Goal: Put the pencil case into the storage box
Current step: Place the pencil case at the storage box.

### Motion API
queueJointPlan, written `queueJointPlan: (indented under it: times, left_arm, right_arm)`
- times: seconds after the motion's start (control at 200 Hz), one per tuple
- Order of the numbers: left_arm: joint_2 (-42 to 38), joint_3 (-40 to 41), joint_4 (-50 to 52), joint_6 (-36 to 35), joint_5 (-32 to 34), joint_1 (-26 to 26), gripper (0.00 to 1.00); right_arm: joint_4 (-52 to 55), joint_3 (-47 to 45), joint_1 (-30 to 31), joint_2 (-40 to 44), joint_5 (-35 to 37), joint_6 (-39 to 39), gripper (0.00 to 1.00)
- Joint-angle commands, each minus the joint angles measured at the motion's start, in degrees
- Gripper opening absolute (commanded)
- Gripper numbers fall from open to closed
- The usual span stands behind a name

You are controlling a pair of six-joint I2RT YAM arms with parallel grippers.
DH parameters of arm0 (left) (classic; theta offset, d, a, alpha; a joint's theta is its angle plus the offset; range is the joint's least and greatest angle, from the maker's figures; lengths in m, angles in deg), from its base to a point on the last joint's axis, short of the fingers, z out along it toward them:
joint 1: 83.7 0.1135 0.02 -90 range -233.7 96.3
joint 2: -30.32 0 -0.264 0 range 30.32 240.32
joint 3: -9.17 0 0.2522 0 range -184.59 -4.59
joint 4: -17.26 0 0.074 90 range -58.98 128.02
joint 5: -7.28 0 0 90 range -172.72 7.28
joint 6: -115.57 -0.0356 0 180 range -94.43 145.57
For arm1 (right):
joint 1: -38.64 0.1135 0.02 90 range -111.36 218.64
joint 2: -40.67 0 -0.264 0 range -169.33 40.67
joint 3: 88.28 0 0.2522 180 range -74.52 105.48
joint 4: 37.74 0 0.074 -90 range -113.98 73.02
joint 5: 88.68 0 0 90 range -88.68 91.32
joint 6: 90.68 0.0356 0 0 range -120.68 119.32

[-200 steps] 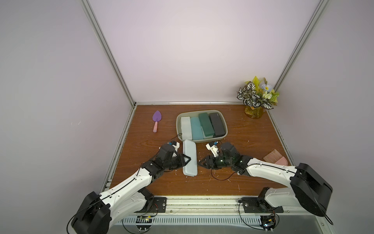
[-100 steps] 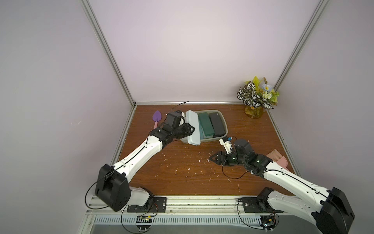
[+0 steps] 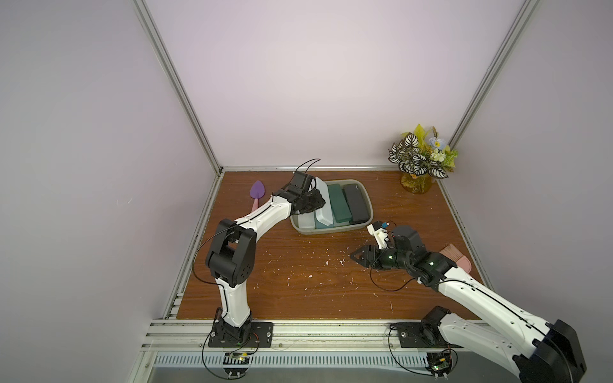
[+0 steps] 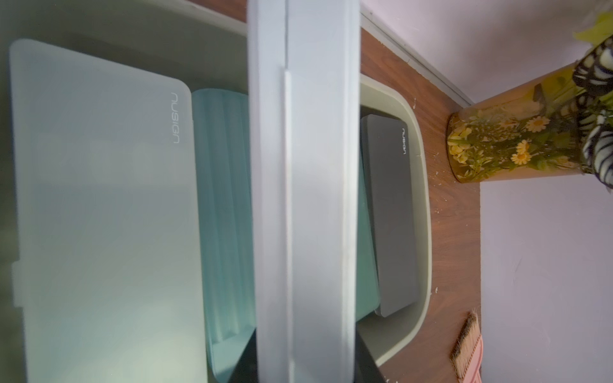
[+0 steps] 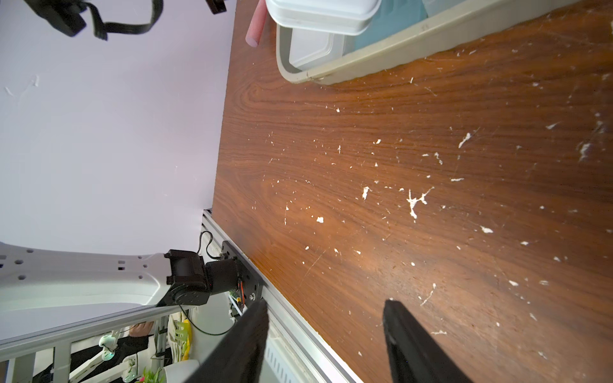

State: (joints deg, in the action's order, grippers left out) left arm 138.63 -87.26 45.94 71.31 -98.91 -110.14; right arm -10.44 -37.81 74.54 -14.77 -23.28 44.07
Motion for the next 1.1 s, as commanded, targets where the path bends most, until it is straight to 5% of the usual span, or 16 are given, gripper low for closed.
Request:
queueJointPlan:
  times: [0.0,0.826,0.896,1.011,1.096]
  left_arm:
    - [1.4,-1.7,-2.1,0.8,0.1,0.4,0.24]
    - [7.4,2.2,-10.6,4.2,-2.9,0.9,0.24]
    - [7.4,2.1,-9.9,3.6,-2.8,0.9,0.31]
    - [6.9,1.5,-7.3,1.6,-1.6,1.1,0.61]
    - [6.0,0.6,-4.6,-0.3,0.3,1.1,0.73]
  right_arm:
    - [0.2,2.1,-1.0,1.0,-2.1,-1.9,0.62]
    - [-0.1,0.2,-4.2,1.1,-4.7,-3.2,0.62]
    - [-0.2,0.2,-4.2,1.0,-4.8,-3.3,0.62]
    - [-0.4,0.0,-4.3,0.9,-4.9,-3.1,0.63]
    - [-0.7,-0.2,-4.3,0.9,-5.0,-2.9,0.63]
